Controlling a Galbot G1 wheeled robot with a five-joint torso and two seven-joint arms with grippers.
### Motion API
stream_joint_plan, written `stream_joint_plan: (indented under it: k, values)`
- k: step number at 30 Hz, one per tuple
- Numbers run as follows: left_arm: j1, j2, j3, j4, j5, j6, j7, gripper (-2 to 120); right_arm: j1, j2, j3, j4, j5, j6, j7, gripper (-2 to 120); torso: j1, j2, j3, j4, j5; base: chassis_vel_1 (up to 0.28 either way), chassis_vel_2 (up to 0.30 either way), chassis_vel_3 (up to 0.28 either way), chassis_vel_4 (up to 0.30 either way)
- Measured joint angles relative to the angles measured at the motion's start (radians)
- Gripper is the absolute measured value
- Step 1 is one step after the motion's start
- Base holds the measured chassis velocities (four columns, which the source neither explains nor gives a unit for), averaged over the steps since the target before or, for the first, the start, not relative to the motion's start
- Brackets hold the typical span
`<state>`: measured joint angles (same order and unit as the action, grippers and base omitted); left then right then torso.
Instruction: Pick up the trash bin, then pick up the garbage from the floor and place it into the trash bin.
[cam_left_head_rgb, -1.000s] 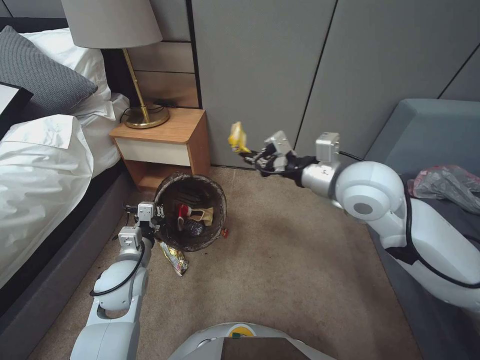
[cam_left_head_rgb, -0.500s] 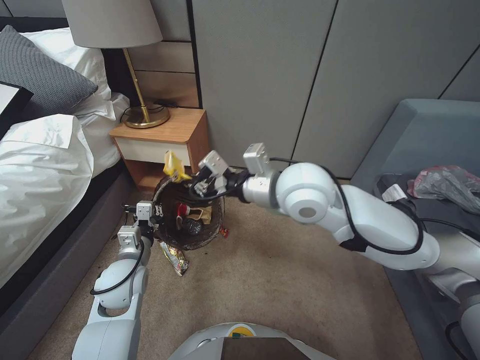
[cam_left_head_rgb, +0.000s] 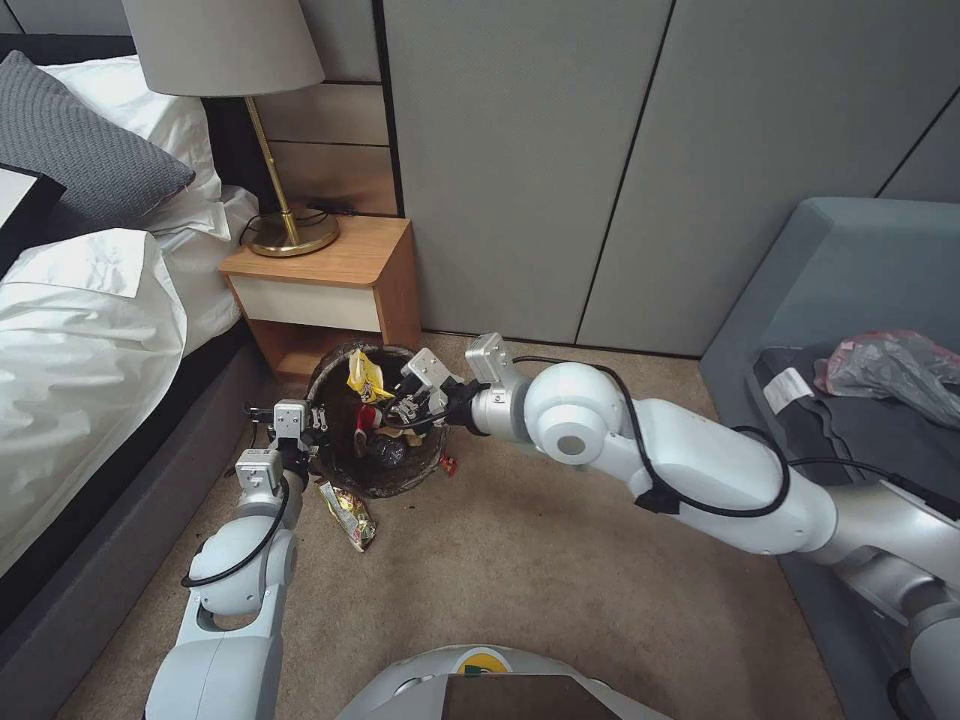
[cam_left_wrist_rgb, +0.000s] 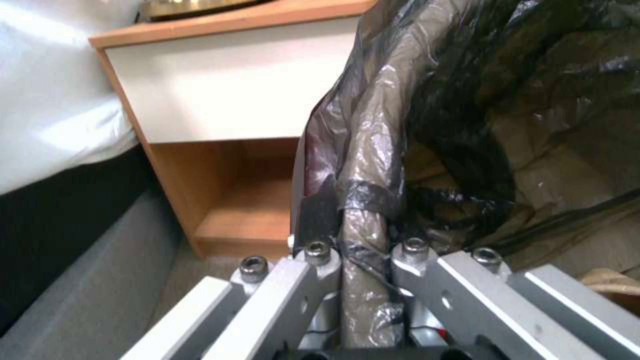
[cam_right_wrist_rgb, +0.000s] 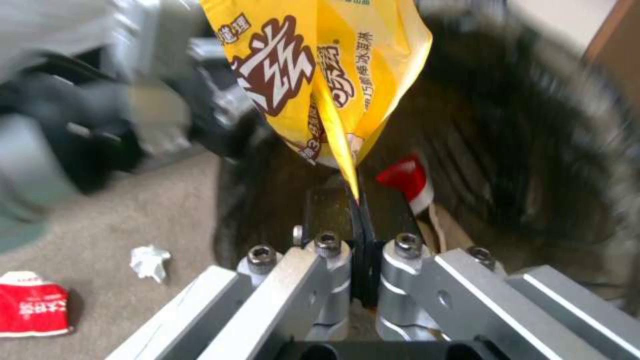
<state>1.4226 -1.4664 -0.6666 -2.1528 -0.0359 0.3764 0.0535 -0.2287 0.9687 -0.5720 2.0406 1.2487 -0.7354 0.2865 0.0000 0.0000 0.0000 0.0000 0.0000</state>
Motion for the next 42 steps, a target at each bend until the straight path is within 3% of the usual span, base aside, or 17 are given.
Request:
stream_joint_plan:
  k: [7,13,21,38,42]
  values:
    - [0.006,0.002,-0.008,-0.008,-0.004,0.001,0.001,2,0.009,0.085,-0.042,-0.151,-0.027,0.014,-0.017,0,0.0,0.0,0.0,0.0,-0.0001,0.0,0.0,0.0,0.0]
    - [0.006,-0.002,-0.008,-0.007,-0.004,0.0,0.002,2,0.02,0.153,-0.061,-0.2,-0.021,0.032,-0.03,-1,0.0,0.0,0.0,0.0003,-0.0002,0.0,0.0,0.0,0.0]
    - [0.019,-0.002,-0.005,-0.019,-0.005,0.0,0.009,2,-0.021,0.194,-0.051,-0.224,-0.067,0.082,0.0,29,0.0,0.0,0.0,0.0002,0.0,0.0,0.0,0.0,0.0]
    - [0.016,-0.005,-0.003,-0.019,-0.004,0.0,0.009,2,-0.077,0.115,-0.026,-0.186,-0.077,0.052,0.048,92,0.0,0.0,0.0,0.0,0.0001,0.0,0.0,0.0,0.0]
    - [0.018,-0.005,-0.003,-0.021,-0.004,0.0,0.009,2,-0.088,0.105,-0.018,-0.182,-0.085,0.048,0.052,99,0.0,0.0,0.0,0.0002,0.0001,0.0,0.0,0.0,0.0]
